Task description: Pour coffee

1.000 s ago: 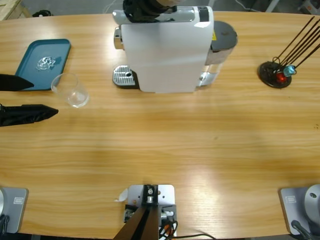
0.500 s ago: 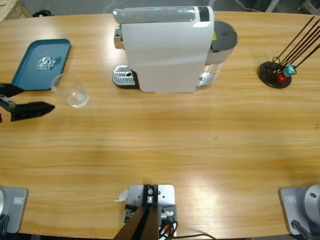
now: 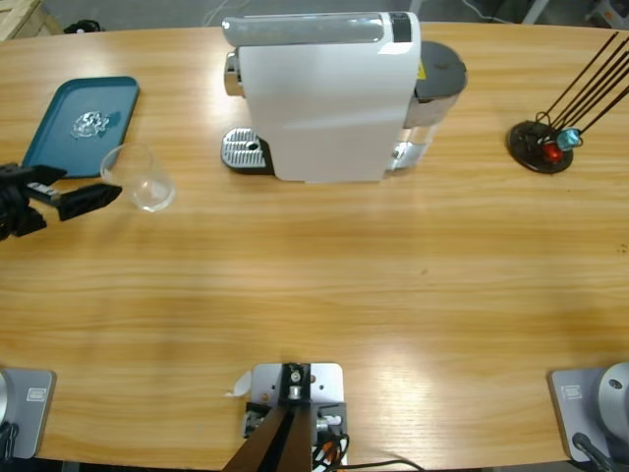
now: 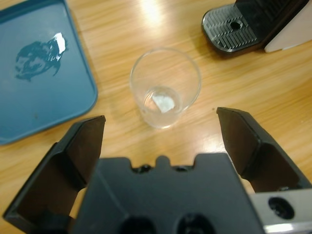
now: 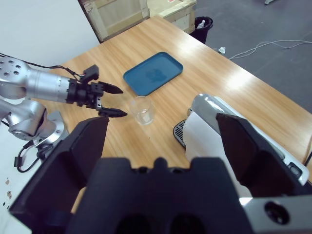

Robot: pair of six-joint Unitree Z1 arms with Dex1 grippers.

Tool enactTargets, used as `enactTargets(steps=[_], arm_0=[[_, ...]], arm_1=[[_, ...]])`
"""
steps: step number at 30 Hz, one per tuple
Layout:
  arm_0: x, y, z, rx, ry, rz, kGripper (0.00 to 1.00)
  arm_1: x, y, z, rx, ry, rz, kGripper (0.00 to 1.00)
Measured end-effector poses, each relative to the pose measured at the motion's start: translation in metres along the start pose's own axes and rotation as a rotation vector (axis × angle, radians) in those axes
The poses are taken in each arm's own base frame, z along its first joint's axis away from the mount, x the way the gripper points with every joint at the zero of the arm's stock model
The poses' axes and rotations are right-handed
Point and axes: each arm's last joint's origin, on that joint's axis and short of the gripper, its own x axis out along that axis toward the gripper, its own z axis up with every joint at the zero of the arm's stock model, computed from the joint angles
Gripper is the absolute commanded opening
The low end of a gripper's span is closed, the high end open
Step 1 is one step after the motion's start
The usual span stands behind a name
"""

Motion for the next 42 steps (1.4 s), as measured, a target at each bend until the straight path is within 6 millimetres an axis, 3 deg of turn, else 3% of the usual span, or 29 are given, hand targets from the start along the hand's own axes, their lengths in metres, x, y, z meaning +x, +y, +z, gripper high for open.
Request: enactTargets(steps=[13, 14, 17, 21, 23, 26, 37, 42], arm_0=[[0.049, -0.003, 0.010, 0.005, 0.027, -0.022, 0.986], [0.051, -0.003, 0.010, 0.006, 0.029, -0.028, 0.952], [0.056, -0.004, 0.011, 0.008, 0.030, -0.035, 0.654], [0.060, -0.005, 0.011, 0.006, 0.029, -0.039, 0.548], [0.063, -0.004, 0.011, 0.006, 0.035, -0.037, 0.434], [0.064, -0.005, 0.011, 0.008, 0.035, -0.036, 0.145], [0.066, -0.004, 0.015, 0.110, 0.033, -0.076, 0.135], [0.070, -0.005, 0.049, 0.236, 0.031, -0.203, 0.132]], arm_1=[[0.015, -0.001, -0.004, 0.021, 0.010, 0.009, 1.000], [0.016, 0.000, -0.004, 0.021, 0.010, 0.011, 1.000], [0.020, 0.000, -0.005, 0.025, 0.012, 0.015, 1.000], [0.021, 0.000, -0.004, 0.038, 0.000, 0.023, 1.000], [0.021, 0.000, -0.003, 0.046, -0.008, 0.025, 1.000], [0.022, 0.000, -0.002, 0.050, -0.017, 0.026, 1.000], [0.024, -0.001, -0.008, 0.060, 0.002, 0.024, 1.000], [0.024, -0.001, -0.008, 0.061, 0.002, 0.023, 1.000]])
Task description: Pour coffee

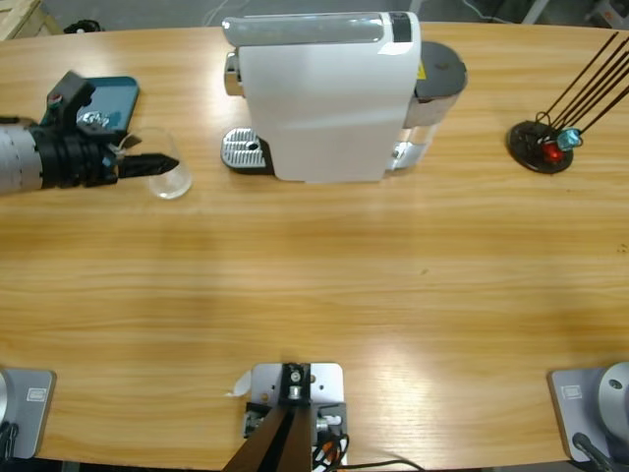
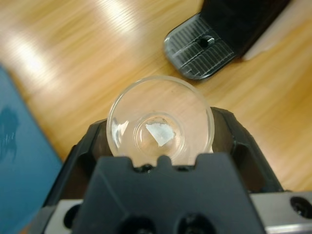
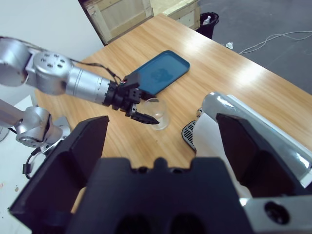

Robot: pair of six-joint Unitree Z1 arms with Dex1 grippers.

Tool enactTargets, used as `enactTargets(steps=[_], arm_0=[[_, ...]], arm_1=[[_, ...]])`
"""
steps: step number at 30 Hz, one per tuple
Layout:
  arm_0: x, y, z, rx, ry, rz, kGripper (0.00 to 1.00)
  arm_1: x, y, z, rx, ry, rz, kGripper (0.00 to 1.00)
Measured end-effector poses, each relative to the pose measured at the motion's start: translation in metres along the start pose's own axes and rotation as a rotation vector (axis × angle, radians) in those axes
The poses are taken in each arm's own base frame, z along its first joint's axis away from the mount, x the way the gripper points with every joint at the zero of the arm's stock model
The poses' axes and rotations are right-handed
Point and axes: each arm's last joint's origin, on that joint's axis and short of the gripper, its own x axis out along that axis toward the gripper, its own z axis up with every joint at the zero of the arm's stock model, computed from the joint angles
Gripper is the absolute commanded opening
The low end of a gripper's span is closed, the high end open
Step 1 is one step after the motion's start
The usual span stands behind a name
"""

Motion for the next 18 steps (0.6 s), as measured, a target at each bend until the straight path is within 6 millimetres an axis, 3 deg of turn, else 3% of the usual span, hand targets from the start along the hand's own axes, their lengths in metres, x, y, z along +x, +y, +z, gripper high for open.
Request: enactTargets(steps=[7, 18], arm_0=[[-0.001, 0.020, 0.034, 0.149, -0.030, -0.129, 0.135], [0.035, 0.036, 0.043, 0.249, -0.029, -0.265, 0.135]], arm_1=[[0.001, -0.003, -0.003, 0.003, 0.002, -0.007, 1.000], [0.001, -0.020, -0.002, 0.028, -0.001, -0.037, 0.996]])
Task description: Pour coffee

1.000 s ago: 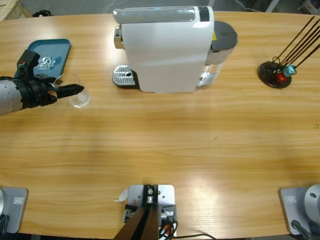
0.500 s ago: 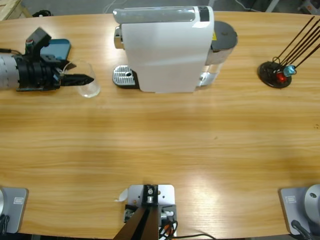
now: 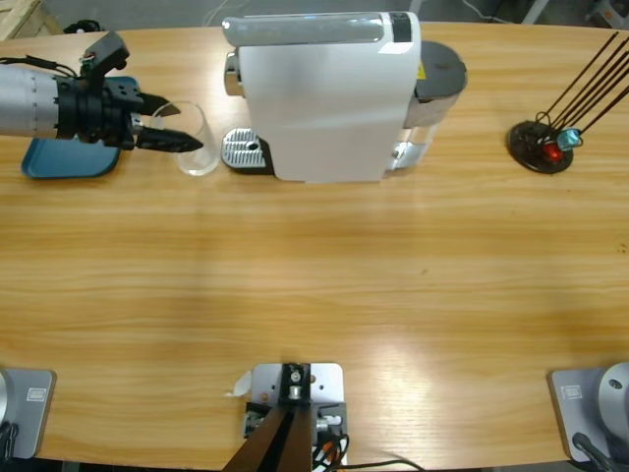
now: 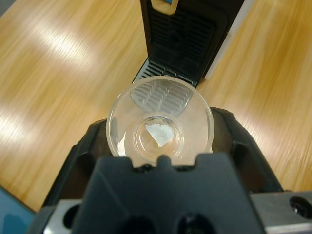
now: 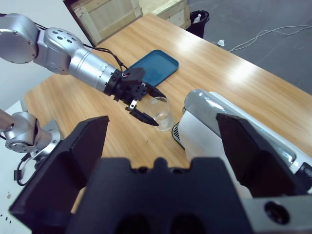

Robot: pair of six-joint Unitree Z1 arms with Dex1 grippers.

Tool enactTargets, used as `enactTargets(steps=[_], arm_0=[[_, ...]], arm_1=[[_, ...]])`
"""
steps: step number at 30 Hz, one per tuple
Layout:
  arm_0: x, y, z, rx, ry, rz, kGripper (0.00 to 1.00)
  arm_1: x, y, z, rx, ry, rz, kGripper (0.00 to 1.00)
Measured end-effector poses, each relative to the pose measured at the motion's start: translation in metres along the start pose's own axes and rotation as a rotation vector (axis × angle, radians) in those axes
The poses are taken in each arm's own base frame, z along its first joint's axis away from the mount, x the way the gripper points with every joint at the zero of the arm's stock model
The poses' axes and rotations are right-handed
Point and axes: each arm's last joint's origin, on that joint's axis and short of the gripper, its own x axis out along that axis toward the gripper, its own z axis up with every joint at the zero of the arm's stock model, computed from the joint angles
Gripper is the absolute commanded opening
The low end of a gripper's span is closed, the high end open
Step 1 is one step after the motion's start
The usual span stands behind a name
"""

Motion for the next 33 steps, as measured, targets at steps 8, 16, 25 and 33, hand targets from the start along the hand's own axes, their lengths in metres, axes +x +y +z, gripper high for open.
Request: enactTargets(steps=[8, 16, 25, 33], arm_0=[[0.012, 0.012, 0.013, 0.016, -0.033, -0.033, 0.135], [0.034, 0.020, 0.021, 0.026, -0.034, -0.060, 0.135], [0.046, 0.020, 0.023, 0.035, -0.036, -0.081, 0.135], [0.055, 0.017, 0.027, 0.045, -0.043, -0.099, 0.141]], arm_1=[[0.006, -0.009, -0.001, 0.014, 0.015, -0.008, 0.996], [0.007, -0.014, -0.001, 0.018, 0.015, -0.020, 0.991], [0.007, -0.014, -0.001, 0.018, 0.015, -0.020, 0.991], [0.007, -0.014, -0.001, 0.018, 0.015, -0.020, 0.991]])
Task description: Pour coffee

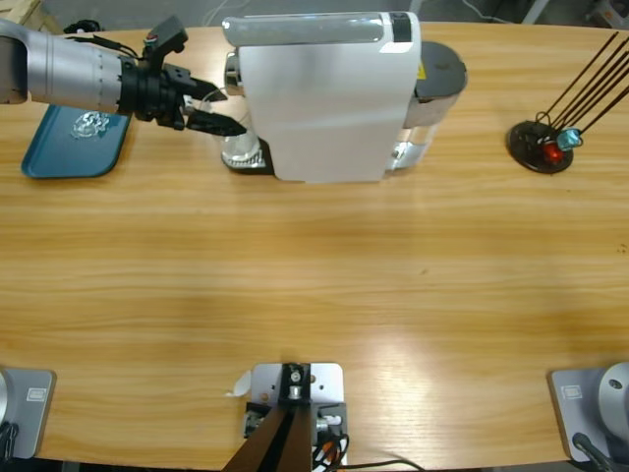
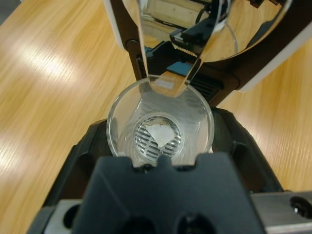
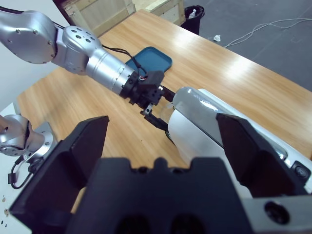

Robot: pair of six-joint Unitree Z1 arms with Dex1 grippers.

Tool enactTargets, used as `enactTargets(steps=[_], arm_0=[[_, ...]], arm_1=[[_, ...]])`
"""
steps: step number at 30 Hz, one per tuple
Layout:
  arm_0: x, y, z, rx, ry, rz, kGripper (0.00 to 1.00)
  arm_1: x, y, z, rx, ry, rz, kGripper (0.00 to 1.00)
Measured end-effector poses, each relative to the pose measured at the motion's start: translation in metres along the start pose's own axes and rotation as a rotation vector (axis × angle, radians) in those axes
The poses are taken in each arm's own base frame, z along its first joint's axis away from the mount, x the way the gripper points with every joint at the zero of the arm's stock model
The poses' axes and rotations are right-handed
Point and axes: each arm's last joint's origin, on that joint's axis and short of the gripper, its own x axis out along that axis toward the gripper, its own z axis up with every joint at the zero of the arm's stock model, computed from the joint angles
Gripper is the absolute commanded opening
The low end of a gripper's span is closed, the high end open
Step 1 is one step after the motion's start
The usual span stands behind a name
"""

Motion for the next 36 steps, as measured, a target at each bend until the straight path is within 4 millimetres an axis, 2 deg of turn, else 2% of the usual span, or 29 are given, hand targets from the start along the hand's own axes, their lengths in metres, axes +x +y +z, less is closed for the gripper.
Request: enactTargets(steps=[3, 5, 8, 14, 16, 20, 29, 33, 34, 36], arm_0=[[0.0052, -0.0010, 0.0006, 0.001, -0.006, -0.005, 0.202], [0.0065, -0.0004, 0.0007, -0.002, -0.011, -0.003, 0.385], [0.0078, 0.0005, 0.0003, -0.005, -0.013, -0.002, 0.576], [0.0080, 0.0007, 0.0002, -0.005, -0.013, -0.001, 0.676], [0.0080, 0.0007, 0.0002, -0.007, -0.013, -0.001, 0.812], [0.0080, 0.0007, 0.0002, -0.019, -0.014, -0.001, 0.881], [0.0082, 0.0006, 0.0006, -0.025, -0.015, 0.000, 0.893], [0.0082, 0.0006, 0.0006, -0.025, -0.015, 0.000, 0.778], [0.0082, 0.0006, 0.0006, -0.025, -0.015, 0.000, 0.715], [0.0082, 0.0006, 0.0006, -0.025, -0.015, 0.000, 0.654]], arm_1=[[0.0009, -0.0010, -0.0027, 0.001, 0.009, -0.003, 0.991], [0.0019, -0.0021, -0.0056, 0.003, 0.018, -0.005, 0.991], [0.0025, -0.0026, -0.0073, 0.004, 0.023, -0.007, 0.991], [0.0025, -0.0027, -0.0073, 0.004, 0.023, -0.007, 0.991], [0.0025, -0.0027, -0.0073, 0.004, 0.023, -0.007, 0.991], [0.0025, -0.0027, -0.0073, 0.004, 0.023, -0.007, 0.991], [0.0024, -0.0029, -0.0072, 0.004, 0.023, -0.008, 0.991], [0.0024, -0.0030, -0.0072, 0.004, 0.023, -0.008, 0.991], [0.0024, -0.0030, -0.0072, 0.004, 0.023, -0.008, 0.991], [0.0024, -0.0030, -0.0072, 0.004, 0.023, -0.008, 0.991]])
